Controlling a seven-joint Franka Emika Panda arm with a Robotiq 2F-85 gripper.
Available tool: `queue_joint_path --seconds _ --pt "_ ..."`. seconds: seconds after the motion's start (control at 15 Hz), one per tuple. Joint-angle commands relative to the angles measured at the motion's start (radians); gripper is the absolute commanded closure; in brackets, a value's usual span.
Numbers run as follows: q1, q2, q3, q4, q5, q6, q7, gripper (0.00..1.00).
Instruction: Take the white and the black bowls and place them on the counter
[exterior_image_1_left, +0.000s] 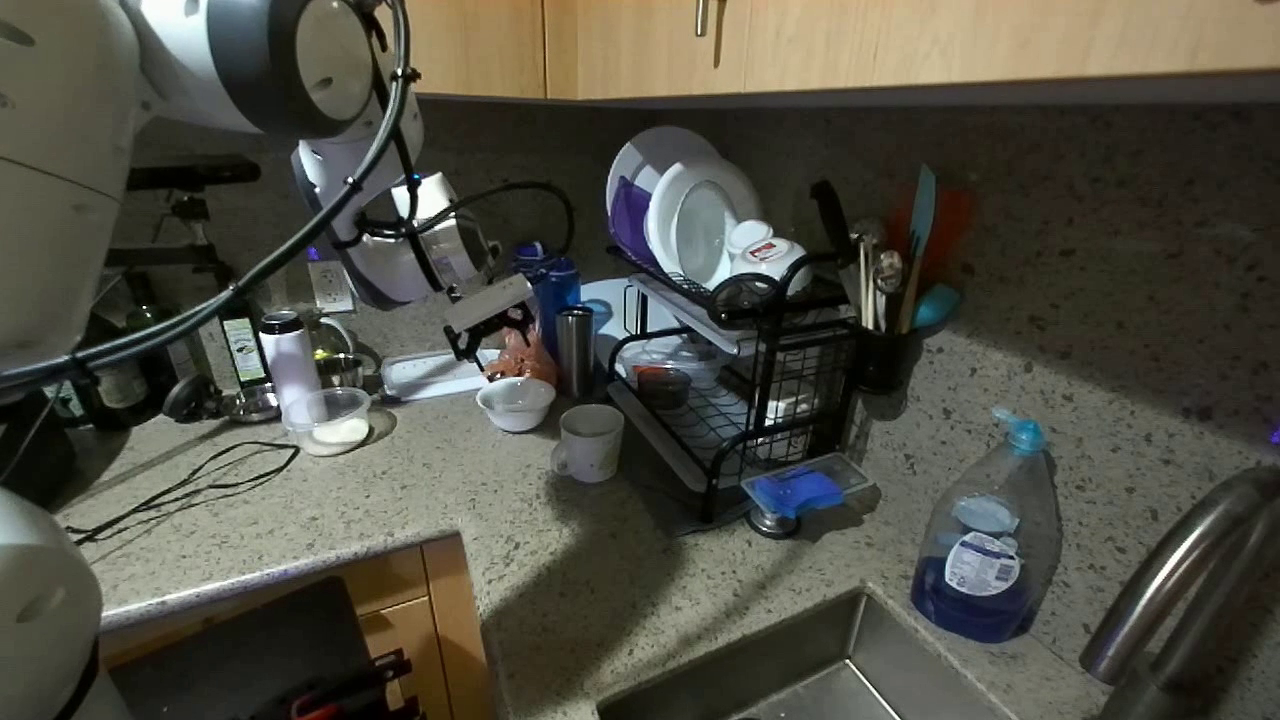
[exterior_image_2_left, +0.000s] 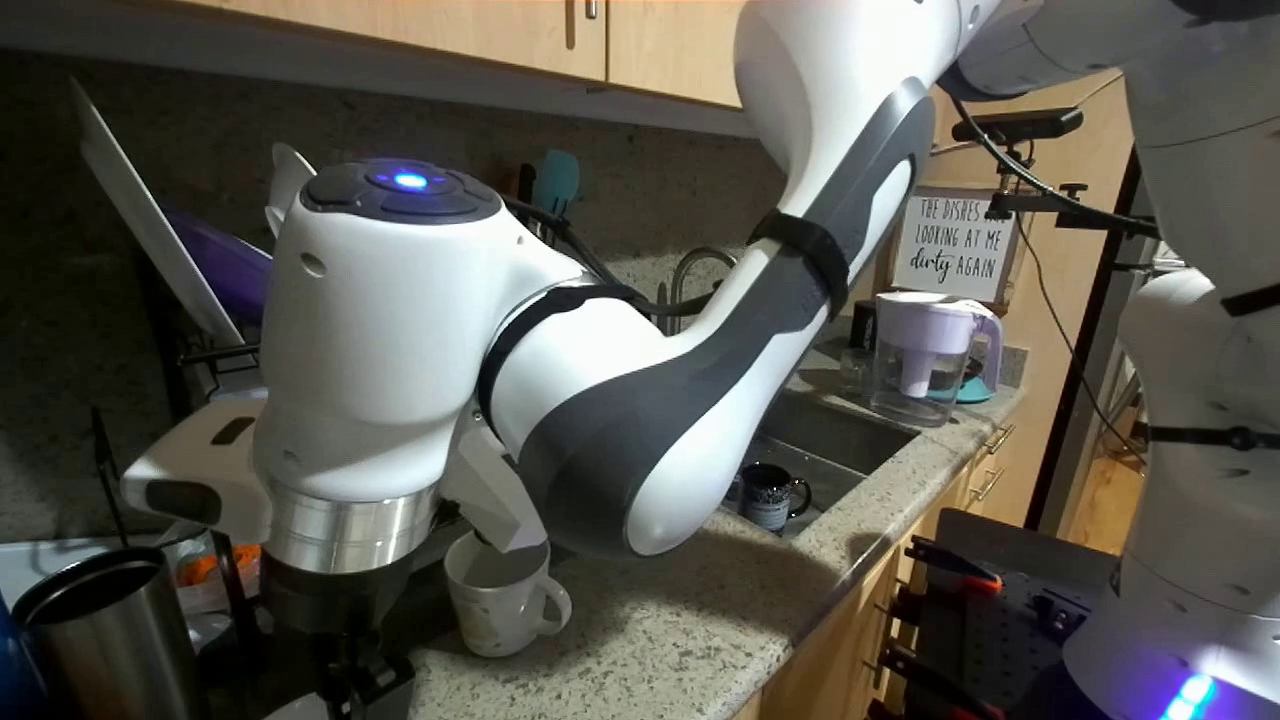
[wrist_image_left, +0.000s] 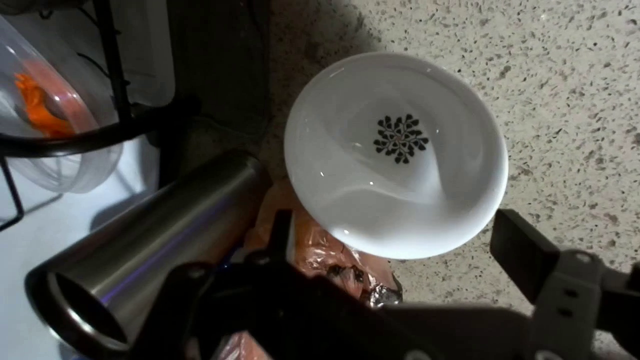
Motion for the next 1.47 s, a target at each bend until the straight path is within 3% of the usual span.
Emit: queue_joint_path --seconds 0.0,0.4,0.73,1.4 --pt "0.024 -0.057 -0.050 -0.031 -0.019 -0.009 0.106 0.00" --pt "0.038 -0.051 -0.126 -0.005 -0.123 -0.007 0.299 0.00" --pt "0.015 -0.033 -0.161 0.032 -0.125 0.001 0.414 0.00" --pt "0.004 -0.023 -0.145 0.027 -0.115 -0.003 0.385 0.00"
